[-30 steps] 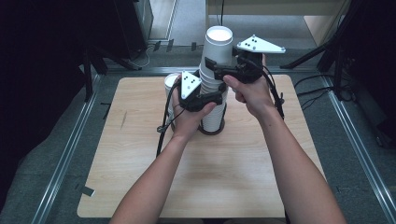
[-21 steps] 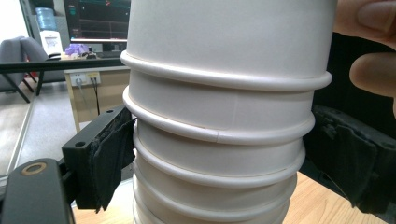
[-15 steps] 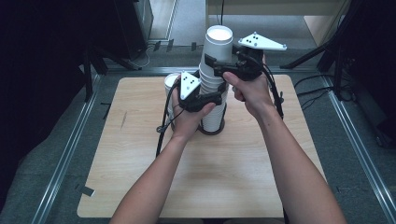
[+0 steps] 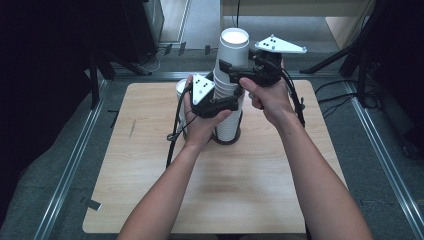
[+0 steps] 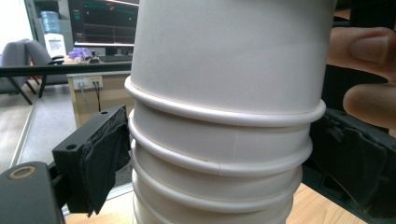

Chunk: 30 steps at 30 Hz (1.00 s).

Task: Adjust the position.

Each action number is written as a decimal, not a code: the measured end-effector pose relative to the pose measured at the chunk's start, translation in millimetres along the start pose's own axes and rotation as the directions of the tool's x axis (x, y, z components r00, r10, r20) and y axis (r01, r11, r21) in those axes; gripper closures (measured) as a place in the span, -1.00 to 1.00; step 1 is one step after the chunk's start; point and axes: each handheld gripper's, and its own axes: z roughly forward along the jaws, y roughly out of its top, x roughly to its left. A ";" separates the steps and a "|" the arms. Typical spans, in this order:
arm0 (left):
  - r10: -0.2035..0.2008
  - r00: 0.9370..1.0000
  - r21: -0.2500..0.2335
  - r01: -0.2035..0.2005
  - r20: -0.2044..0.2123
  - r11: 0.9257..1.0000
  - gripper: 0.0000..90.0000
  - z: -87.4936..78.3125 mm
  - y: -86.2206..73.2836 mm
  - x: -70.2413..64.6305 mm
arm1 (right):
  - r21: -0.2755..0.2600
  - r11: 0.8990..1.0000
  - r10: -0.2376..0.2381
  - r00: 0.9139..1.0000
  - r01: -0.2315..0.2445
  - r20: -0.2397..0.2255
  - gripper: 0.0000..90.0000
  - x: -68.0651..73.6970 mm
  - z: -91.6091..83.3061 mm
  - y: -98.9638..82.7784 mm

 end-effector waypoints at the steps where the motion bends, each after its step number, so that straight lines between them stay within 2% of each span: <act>1: -0.002 1.000 0.000 0.002 -0.001 1.000 -0.85 0.3 0.0 0.2 | 0.003 1.000 0.003 1.000 -0.003 0.000 -0.65 -0.3 0.1 0.0; 4: -0.003 1.000 0.001 0.003 0.003 1.000 -0.82 0.2 -0.2 0.7 | 0.033 0.999 0.043 0.999 -0.042 -0.013 -0.73 -2.8 2.9 -0.4; 8: 0.001 1.000 0.000 -0.001 0.006 1.000 -0.81 -0.3 -0.3 1.0 | 0.090 0.995 0.054 0.998 -0.052 -0.018 -0.76 -5.5 8.9 -5.6; 10: 0.003 1.000 0.000 -0.003 0.009 1.000 -0.80 -0.5 -0.4 1.5 | 0.092 0.994 0.059 0.998 -0.057 -0.023 -0.76 -6.6 10.1 -7.3; 14: 0.003 1.000 -0.001 -0.003 0.014 1.000 -0.80 -1.3 -0.6 2.1 | 0.061 0.998 -0.002 1.000 0.002 0.010 -0.70 -0.8 8.3 -5.7; 16: 0.004 1.000 -0.001 -0.004 0.015 1.000 -0.79 -1.6 -0.8 2.1 | 0.035 0.999 0.000 1.000 0.000 0.015 -0.67 0.2 6.8 -4.1; 20: 0.005 1.000 -0.001 -0.005 0.018 1.000 -0.78 -1.9 -0.9 2.5 | -0.063 0.997 0.052 0.999 -0.052 0.010 -0.64 0.9 -1.8 9.2; 21: 0.005 1.000 -0.001 -0.005 0.018 1.000 -0.79 -1.9 -0.8 2.5 | -0.067 0.996 0.053 0.998 -0.051 0.017 -0.64 1.6 -2.4 11.3; 23: 0.005 1.000 0.000 -0.005 0.017 1.000 -0.78 -1.9 -0.7 2.5 | -0.058 0.998 0.020 0.999 -0.017 0.044 -0.64 4.7 -2.4 15.0; 25: 0.004 1.000 -0.001 -0.004 0.017 1.000 -0.78 -1.9 -0.9 2.4 | -0.070 0.998 0.014 0.999 -0.011 0.046 -0.63 6.2 -3.6 16.8; 30: 0.002 1.000 0.001 -0.002 0.018 1.000 -0.78 -1.7 -0.7 2.5 | -0.138 0.990 0.010 0.997 0.000 0.073 -0.59 8.4 -11.5 23.8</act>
